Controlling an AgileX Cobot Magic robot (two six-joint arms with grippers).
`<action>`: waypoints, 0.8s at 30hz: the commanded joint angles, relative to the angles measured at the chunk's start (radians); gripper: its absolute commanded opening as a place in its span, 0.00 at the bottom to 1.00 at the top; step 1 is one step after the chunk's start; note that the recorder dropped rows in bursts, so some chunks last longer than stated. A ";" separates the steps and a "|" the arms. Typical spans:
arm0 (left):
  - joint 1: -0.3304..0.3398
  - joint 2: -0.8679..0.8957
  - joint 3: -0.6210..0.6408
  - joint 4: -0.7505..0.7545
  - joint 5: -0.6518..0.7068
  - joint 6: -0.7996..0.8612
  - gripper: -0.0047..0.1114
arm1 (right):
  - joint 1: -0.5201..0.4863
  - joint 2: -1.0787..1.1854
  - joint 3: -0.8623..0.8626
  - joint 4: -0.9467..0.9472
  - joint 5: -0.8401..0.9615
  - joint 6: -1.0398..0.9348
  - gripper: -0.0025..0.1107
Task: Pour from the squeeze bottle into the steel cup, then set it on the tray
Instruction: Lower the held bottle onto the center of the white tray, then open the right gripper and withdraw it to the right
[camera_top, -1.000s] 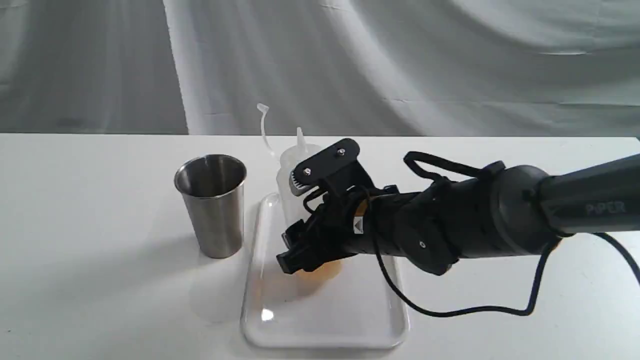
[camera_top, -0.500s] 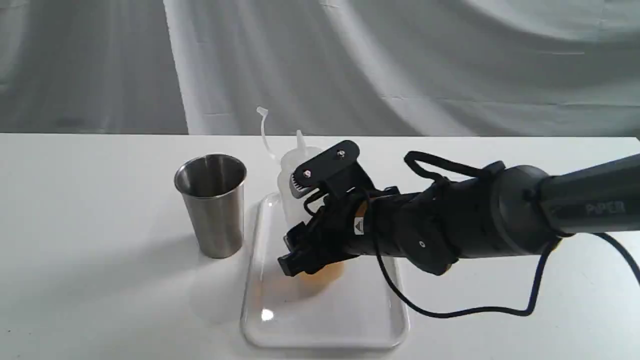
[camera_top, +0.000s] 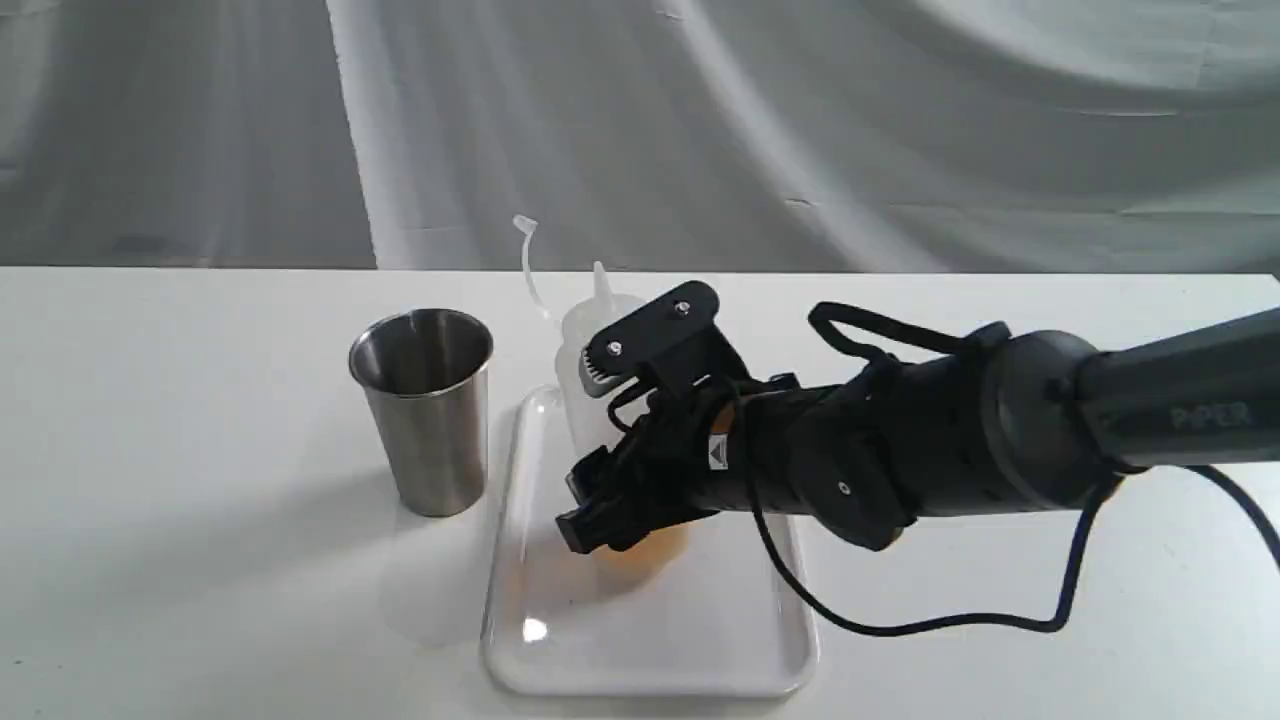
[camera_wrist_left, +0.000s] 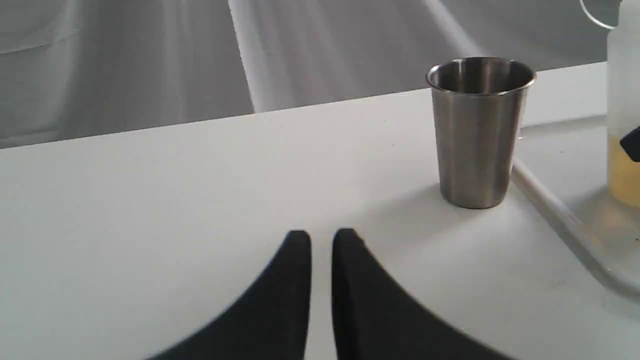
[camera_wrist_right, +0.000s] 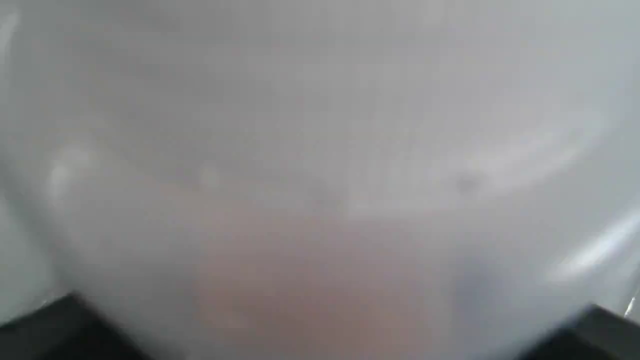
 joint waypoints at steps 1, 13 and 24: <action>-0.003 -0.005 0.004 0.001 -0.007 -0.002 0.11 | -0.007 -0.010 -0.001 0.009 -0.027 -0.009 0.68; -0.003 -0.005 0.004 0.001 -0.007 -0.002 0.11 | -0.007 -0.010 -0.001 0.030 -0.027 -0.009 0.86; -0.003 -0.005 0.004 0.001 -0.007 -0.002 0.11 | -0.007 -0.102 -0.001 0.024 -0.006 -0.003 0.87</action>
